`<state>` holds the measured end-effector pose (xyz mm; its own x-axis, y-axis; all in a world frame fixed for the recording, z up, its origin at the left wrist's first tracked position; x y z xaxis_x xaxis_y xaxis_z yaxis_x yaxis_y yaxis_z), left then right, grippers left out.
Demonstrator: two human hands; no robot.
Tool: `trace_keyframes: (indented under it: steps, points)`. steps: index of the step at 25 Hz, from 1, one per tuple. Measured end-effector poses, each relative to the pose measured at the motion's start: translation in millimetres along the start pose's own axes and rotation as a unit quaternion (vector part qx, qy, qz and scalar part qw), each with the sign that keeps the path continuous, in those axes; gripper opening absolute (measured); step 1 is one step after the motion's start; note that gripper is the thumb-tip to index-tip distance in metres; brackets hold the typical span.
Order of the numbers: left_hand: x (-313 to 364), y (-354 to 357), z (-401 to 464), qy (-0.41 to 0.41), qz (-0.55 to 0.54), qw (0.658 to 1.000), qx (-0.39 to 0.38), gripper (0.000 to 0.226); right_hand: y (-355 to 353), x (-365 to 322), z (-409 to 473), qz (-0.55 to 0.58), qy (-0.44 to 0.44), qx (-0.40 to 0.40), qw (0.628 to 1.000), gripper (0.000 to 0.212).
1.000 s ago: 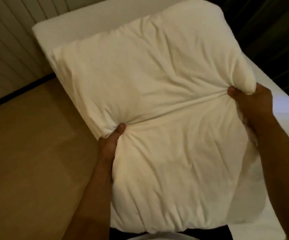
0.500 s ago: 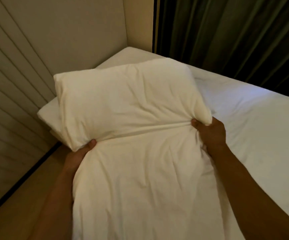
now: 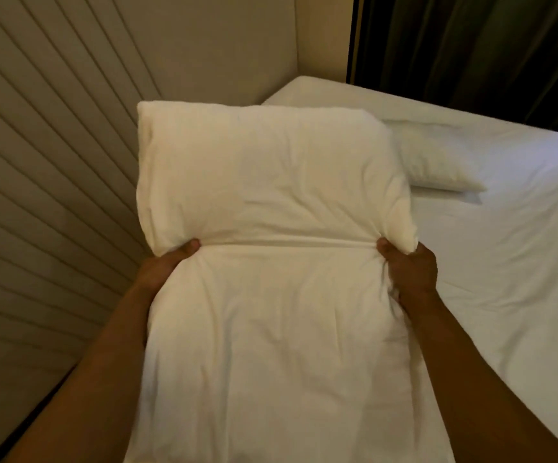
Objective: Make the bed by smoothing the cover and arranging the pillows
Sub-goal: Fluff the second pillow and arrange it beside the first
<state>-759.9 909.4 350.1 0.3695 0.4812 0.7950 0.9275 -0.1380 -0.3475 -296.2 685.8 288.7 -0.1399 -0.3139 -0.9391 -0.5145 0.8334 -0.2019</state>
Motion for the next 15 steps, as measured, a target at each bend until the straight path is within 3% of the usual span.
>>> trace_keyframes:
  steps: [5,11,15]
  points:
    - [-22,-47,96,-0.051,-0.010,0.998,-0.042,0.098,116,28,-15,-0.033,0.040,0.003,0.999,0.044]
    - [31,-113,273,-0.083,0.033,0.994,-0.058,0.104,269,-23,8,-0.038,0.065,0.025,0.997,0.049]
    - [70,-105,453,-0.072,0.044,0.991,-0.102,0.102,329,-83,70,-0.023,0.040,0.067,0.997,0.051]
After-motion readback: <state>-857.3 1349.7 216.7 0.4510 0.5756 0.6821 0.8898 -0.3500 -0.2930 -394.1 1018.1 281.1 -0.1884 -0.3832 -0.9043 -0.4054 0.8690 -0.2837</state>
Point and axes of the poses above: each hand's wrist, its own z-axis towards the middle knuckle, its own y-axis out of the palm, x = y × z, the point moved 9 cm from there along z, towards the middle knuckle, and after that the axes turned 1 degree about -z, right-handed, at the moved point
